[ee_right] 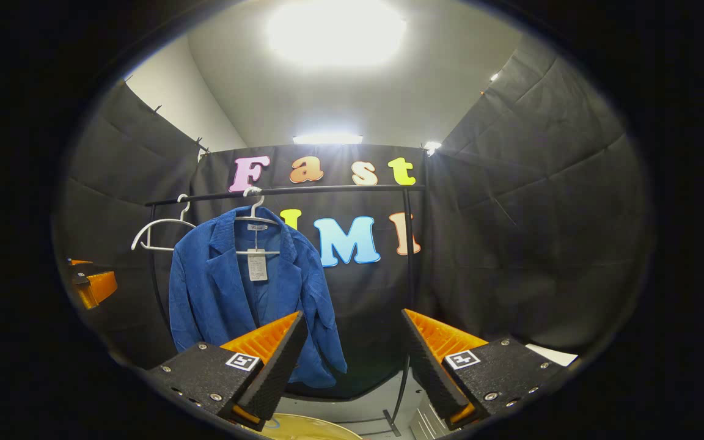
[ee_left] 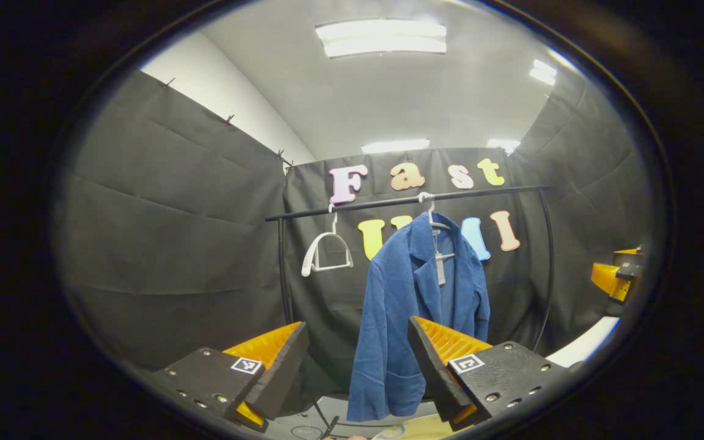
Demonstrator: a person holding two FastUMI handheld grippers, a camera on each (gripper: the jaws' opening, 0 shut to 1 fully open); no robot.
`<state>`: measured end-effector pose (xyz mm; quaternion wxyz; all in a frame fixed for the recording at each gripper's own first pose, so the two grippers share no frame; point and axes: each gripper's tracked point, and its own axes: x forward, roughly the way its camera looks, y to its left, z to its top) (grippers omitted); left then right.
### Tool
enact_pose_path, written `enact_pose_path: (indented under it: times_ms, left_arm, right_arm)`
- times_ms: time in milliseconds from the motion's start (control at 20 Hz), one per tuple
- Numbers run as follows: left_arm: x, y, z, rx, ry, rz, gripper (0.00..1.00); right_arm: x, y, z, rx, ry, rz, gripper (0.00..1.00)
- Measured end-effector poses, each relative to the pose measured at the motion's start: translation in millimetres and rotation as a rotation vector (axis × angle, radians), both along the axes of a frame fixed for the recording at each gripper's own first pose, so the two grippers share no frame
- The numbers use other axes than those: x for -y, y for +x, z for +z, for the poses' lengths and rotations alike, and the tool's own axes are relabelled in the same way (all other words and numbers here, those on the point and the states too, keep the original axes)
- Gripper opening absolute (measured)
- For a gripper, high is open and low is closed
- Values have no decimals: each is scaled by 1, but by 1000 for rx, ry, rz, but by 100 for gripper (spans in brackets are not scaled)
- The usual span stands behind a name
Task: Grasp the clothes on the hanger with both hands and then place them into the laundry hamper below.
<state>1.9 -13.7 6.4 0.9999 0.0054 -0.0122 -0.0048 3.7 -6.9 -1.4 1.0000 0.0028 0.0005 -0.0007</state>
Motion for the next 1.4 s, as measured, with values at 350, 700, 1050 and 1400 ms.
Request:
enact_pose_path:
  times_ms: [350,700,1050,1400]
  left_arm:
    - [17,16,10,2,9,2,99]
    - [45,54,30,19,-24,5,99]
    - [85,97,49,41,-47,-10,94]
    - [120,146,49,47,-71,-2,94]
  right_arm:
    - [0,22,9,6,17,22,94]
    - [-14,73,32,55,37,93,94]
    - [-38,128,47,76,70,185,94]
    - [-55,185,56,112,127,251,94]
